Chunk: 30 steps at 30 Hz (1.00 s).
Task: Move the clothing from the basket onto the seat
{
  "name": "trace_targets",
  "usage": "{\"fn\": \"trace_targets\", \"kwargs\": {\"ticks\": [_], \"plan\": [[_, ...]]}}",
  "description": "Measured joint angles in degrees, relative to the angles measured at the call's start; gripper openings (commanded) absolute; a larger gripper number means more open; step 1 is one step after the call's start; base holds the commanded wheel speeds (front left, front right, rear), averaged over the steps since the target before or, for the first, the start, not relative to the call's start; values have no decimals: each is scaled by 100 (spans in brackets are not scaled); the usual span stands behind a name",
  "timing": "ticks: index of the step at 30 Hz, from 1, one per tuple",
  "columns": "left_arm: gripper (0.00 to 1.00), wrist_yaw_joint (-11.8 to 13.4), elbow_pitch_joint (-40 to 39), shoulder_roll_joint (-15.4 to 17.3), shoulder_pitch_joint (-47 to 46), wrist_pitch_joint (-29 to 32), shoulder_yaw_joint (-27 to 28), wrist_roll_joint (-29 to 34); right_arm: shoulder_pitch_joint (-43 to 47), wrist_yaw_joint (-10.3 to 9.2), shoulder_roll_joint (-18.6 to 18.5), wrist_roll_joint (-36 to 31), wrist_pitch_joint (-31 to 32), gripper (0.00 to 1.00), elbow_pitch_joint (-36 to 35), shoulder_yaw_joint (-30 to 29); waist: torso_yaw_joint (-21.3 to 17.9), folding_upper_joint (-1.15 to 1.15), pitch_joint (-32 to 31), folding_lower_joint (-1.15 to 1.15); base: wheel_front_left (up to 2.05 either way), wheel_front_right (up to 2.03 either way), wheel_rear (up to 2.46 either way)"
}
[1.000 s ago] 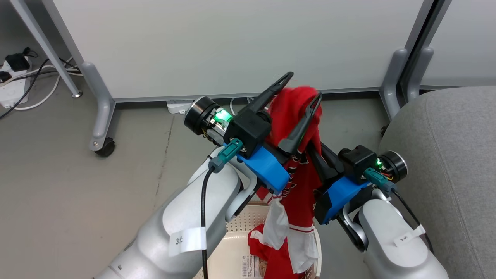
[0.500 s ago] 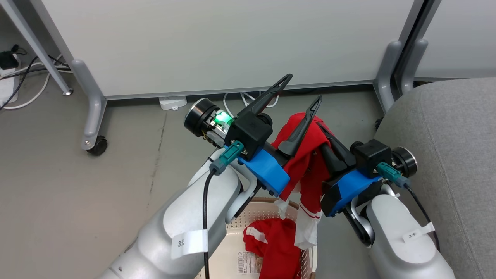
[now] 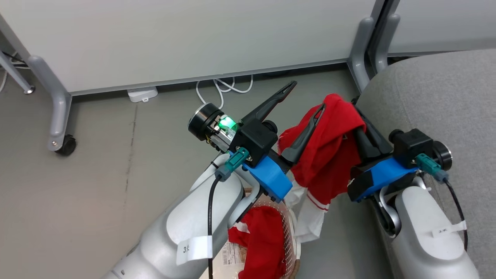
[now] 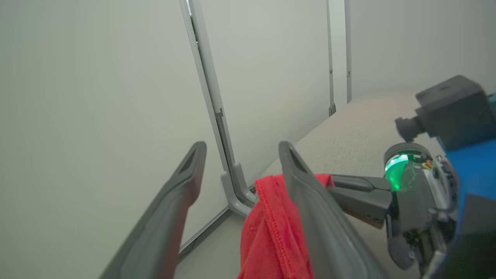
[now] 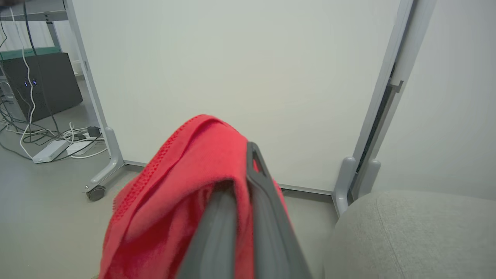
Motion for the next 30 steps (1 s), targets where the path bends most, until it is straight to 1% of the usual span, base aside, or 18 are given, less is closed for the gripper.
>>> {"fn": "trace_targets", "kwargs": {"ticks": [9,17,30], "plan": [[100,-62,20,0,15,0,-185,89,73,0,-77,-12,-1,0,-328,-443,-427,0,256,0,0,0,0],[100,-96,26,0,15,0,-318,155,152,0,-100,-54,0,0,-671,-712,-836,0,516,0,0,0,0],[100,-191,140,-2,-47,0,-476,310,630,0,-62,8,0,0,-1200,-1495,-1502,0,927,0,0,0,0]]}}
